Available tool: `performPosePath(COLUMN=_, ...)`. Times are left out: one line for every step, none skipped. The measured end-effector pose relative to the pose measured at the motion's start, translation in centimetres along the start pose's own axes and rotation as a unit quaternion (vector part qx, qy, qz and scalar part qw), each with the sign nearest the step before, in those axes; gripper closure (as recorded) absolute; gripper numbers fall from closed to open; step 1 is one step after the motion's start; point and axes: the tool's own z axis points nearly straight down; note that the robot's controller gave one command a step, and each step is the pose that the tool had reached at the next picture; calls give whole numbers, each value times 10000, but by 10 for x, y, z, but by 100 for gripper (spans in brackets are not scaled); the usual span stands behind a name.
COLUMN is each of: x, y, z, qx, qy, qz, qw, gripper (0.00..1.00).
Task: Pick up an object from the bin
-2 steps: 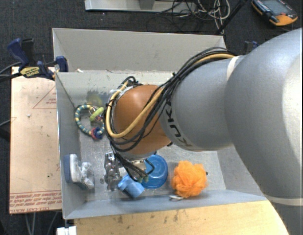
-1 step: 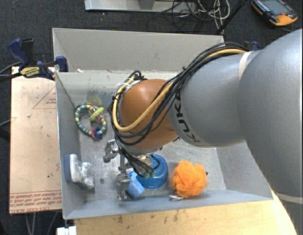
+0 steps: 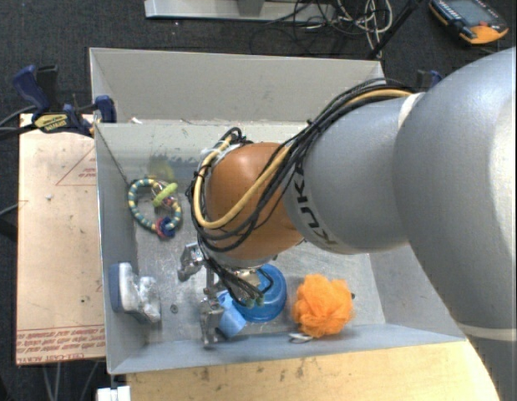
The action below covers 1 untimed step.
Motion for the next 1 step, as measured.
performPosePath(x=-11, y=37, z=42, qx=6, qy=-25, qz=-479, qw=9988, gripper=0)
